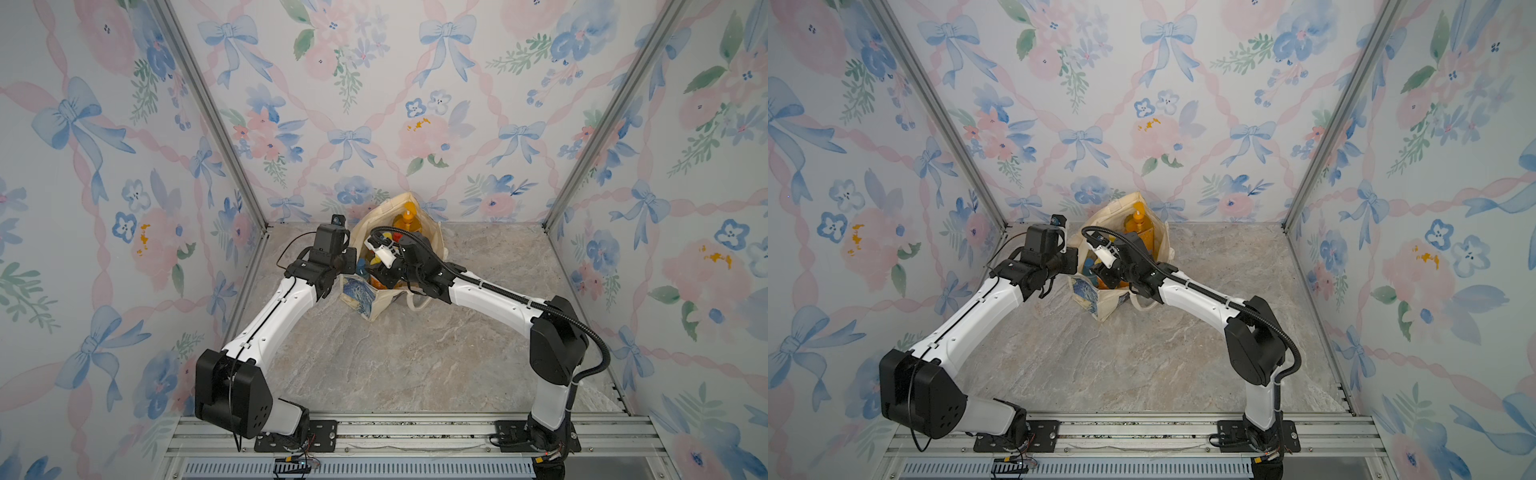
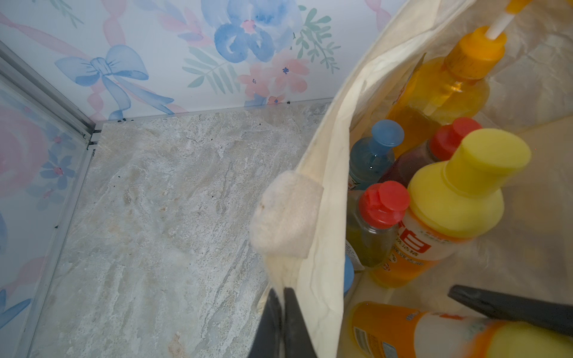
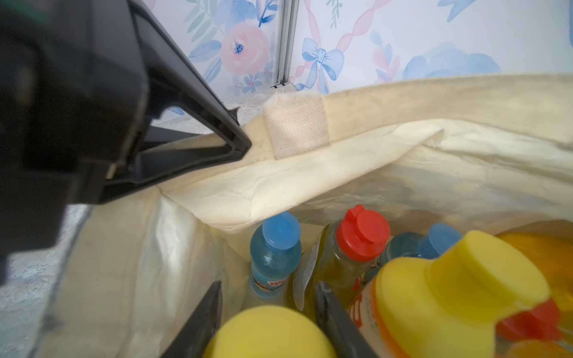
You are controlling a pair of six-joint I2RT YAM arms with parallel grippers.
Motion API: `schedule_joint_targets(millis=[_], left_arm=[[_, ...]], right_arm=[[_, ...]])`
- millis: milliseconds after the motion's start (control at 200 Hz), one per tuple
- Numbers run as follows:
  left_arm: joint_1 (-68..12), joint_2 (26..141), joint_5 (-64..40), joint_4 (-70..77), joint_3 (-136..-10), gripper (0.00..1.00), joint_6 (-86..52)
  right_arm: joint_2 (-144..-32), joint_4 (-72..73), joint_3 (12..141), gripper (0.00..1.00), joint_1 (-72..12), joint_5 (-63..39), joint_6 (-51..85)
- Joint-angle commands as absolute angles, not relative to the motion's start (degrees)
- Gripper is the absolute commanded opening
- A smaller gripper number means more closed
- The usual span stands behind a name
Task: Pack dish soap into the shopping bag
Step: Place the bottle of dish soap in the shopping bag.
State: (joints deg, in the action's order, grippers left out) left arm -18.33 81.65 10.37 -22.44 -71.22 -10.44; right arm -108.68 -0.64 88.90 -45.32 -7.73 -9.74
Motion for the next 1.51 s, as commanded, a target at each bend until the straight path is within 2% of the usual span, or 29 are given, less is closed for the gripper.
schedule_joint_targets(millis=[0,955,1501], left_arm=[[-18.0,80.6,9.5,-24.9,-72.0,0.0,-9.1],[-18.0,79.5,8.8,-24.9,-75.3,0.0,-9.9],[-17.9,78.7,9.0,-25.0,-75.9,0.0,-9.5]], right_arm=[[-108.7,8.1,91.4,0.0,-44.3,-8.1,-8.7],[-116.3,10.8,92.3,0.0,-45.8,-10.6,-8.1],[-117.5,18.3,92.7,0.0,-45.7,-6.8,-5.8]])
